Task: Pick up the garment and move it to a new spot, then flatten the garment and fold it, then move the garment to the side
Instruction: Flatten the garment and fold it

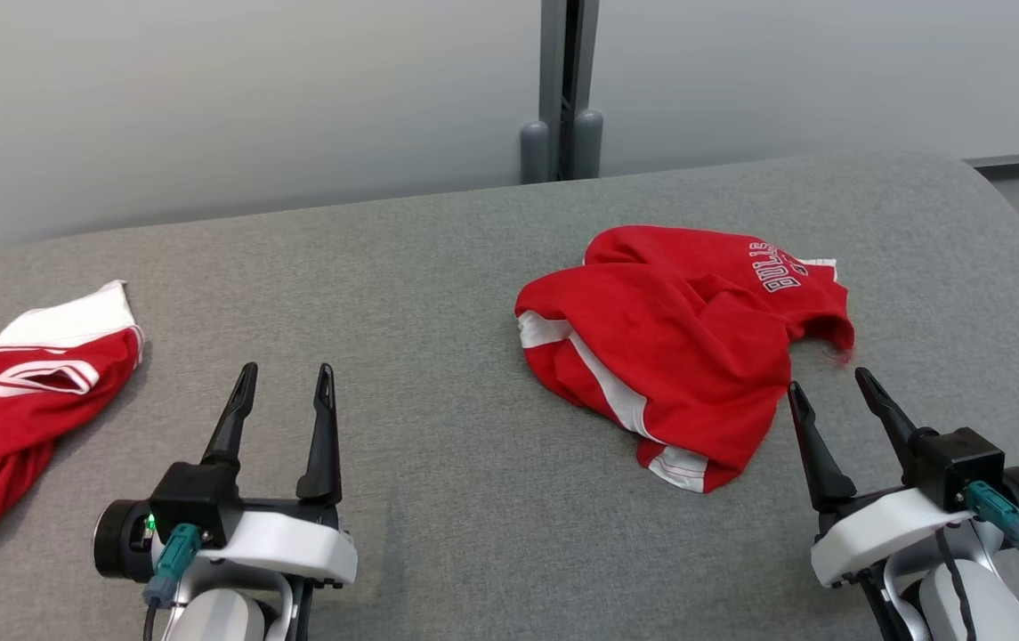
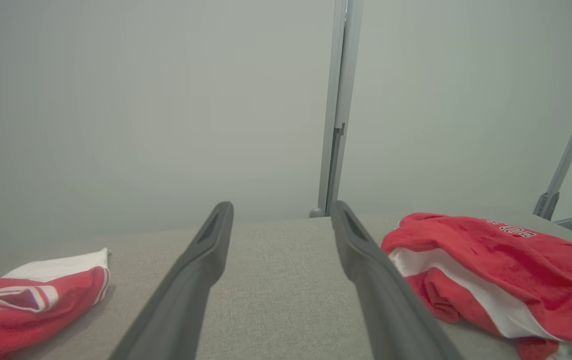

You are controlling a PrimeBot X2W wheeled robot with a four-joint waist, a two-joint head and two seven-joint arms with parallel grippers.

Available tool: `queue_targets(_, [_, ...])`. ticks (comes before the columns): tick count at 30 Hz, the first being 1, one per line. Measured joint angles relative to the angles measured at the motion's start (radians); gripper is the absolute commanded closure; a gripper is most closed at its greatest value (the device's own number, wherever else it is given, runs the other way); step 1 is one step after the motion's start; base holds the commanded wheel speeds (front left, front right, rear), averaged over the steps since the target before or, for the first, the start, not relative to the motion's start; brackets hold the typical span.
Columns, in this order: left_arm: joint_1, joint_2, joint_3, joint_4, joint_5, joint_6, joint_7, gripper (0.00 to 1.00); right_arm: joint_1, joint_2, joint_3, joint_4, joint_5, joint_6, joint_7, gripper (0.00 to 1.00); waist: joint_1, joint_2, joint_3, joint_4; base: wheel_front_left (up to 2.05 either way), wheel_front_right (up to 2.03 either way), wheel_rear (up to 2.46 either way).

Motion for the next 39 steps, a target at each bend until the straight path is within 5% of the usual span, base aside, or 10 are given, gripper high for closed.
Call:
queue_targets(18, [-0.441,-0.001,-0.114,0.613,-0.022,-0.191,0.002,0.0,-0.047,0.039,0.046,-0.081,0.009,0.0,0.0,0.0,0.0,0.0,0.175,-0.187,0.0,0.0,0.0])
queue_targets(31, [-0.627,-0.002,-0.206,0.87,-0.175,-0.214,0.015,0.0,-0.057,0.056,0.02,-0.09,0.0,0.0,0.0,0.0,0.0,0.0,0.242,-0.292,0.0,0.0,0.0])
queue_targets(33, [-0.632,0.0,-0.249,0.869,-0.217,-0.214,0.025,1.0,-0.057,0.058,0.02,-0.09,-0.002,0.0,0.0,0.0,0.0,0.0,0.245,-0.296,0.0,0.0,0.0])
queue_targets(39, [-0.66,0.004,-0.31,0.877,-0.27,-0.216,0.012,1.0,-0.057,0.06,0.015,-0.091,-0.01,0.0,0.0,0.0,0.0,0.0,0.244,-0.288,0.0,0.0,0.0])
